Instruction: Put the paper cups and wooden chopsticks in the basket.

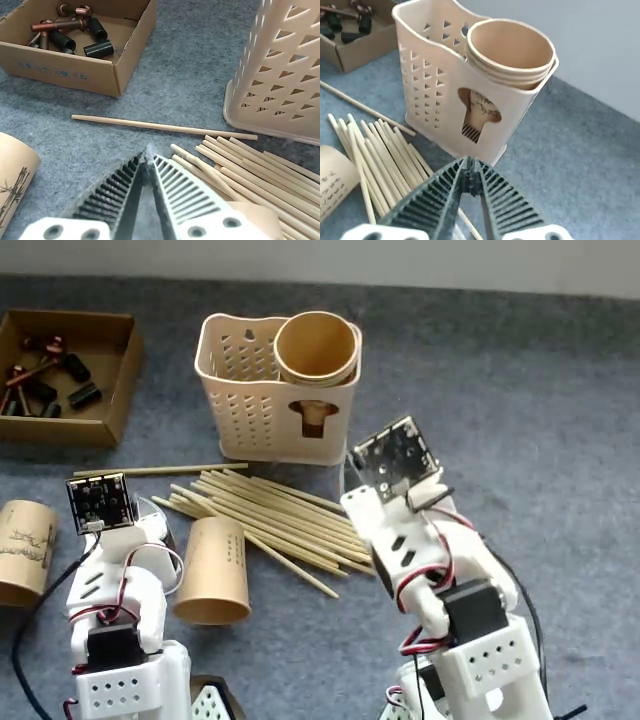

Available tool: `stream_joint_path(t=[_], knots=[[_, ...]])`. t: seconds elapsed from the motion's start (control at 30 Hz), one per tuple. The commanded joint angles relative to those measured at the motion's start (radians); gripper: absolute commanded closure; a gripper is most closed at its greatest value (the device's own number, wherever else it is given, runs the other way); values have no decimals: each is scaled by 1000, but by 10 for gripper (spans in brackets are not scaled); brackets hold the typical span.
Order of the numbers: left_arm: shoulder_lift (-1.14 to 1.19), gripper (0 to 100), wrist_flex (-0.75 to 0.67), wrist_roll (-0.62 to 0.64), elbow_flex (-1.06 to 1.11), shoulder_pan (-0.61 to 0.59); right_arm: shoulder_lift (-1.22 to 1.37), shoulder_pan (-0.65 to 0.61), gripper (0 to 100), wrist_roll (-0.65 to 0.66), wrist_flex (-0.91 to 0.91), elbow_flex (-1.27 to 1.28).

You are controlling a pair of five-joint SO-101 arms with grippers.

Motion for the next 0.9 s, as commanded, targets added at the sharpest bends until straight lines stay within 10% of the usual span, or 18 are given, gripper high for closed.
stream_joint_path(t=[0.0,0.87], knots=[[-7,989,-17,-11,-7,-10,-117,-7,989,-3,5,105],[-7,989,-18,-12,-10,-13,-642,-1,989,-5,7,664]])
